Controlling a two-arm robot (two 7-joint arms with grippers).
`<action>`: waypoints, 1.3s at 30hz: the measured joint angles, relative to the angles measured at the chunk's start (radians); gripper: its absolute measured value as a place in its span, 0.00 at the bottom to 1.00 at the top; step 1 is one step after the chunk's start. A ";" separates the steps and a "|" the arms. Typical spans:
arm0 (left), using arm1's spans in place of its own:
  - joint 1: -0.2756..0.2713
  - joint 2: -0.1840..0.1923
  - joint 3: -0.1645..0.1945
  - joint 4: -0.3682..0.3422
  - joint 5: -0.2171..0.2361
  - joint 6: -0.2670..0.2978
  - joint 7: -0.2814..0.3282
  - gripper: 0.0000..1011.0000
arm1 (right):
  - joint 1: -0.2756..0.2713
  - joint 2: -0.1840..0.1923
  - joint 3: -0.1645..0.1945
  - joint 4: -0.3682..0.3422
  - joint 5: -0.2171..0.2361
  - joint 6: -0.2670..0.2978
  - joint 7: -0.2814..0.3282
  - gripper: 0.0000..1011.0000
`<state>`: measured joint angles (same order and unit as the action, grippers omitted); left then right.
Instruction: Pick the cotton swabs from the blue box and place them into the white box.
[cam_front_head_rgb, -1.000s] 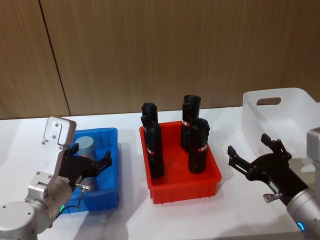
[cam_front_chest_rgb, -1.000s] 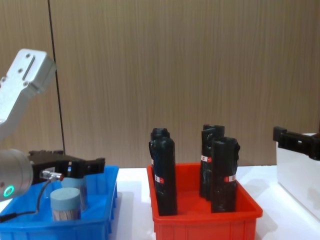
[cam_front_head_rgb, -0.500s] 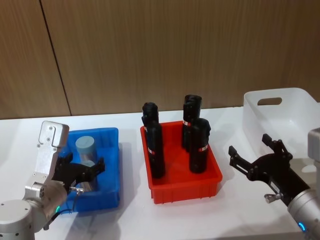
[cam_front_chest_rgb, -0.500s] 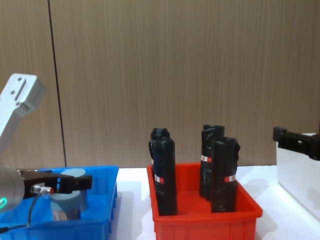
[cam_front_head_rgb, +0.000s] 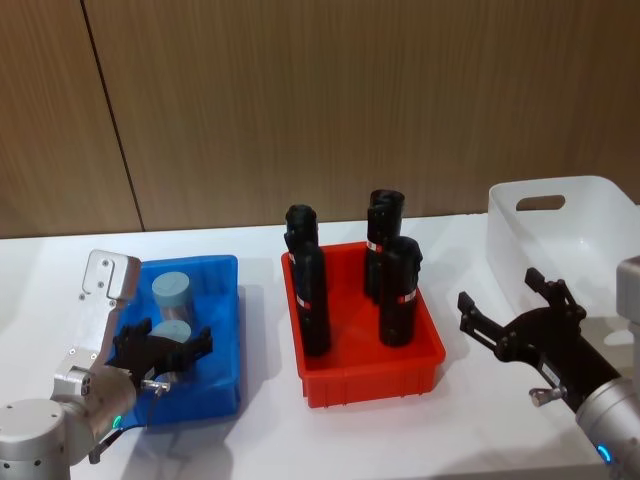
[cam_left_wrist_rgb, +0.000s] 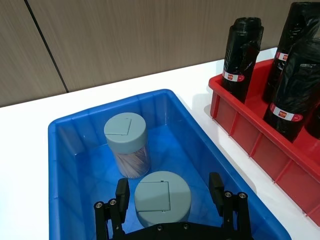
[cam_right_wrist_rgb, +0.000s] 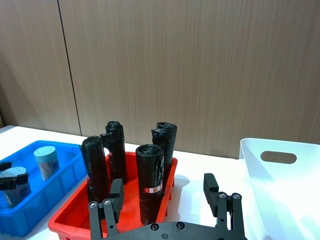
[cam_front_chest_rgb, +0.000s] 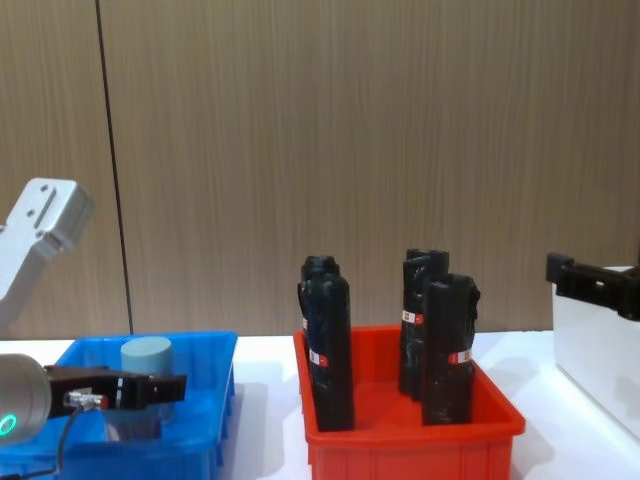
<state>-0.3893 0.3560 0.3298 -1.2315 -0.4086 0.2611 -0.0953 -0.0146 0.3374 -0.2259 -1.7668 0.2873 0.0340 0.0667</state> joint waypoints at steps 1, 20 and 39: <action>-0.001 -0.001 0.000 0.004 0.001 0.000 -0.003 0.99 | 0.000 0.000 0.000 0.000 0.000 0.000 0.000 0.99; -0.024 -0.012 0.002 0.056 0.040 0.013 -0.027 0.66 | 0.000 0.000 0.000 0.000 0.000 0.000 0.000 0.99; 0.004 0.022 -0.006 -0.117 0.137 0.018 -0.025 0.66 | 0.000 0.000 0.000 0.000 0.000 0.000 0.000 0.99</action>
<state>-0.3848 0.3778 0.3234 -1.3488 -0.2715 0.2790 -0.1207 -0.0146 0.3375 -0.2259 -1.7668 0.2874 0.0340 0.0667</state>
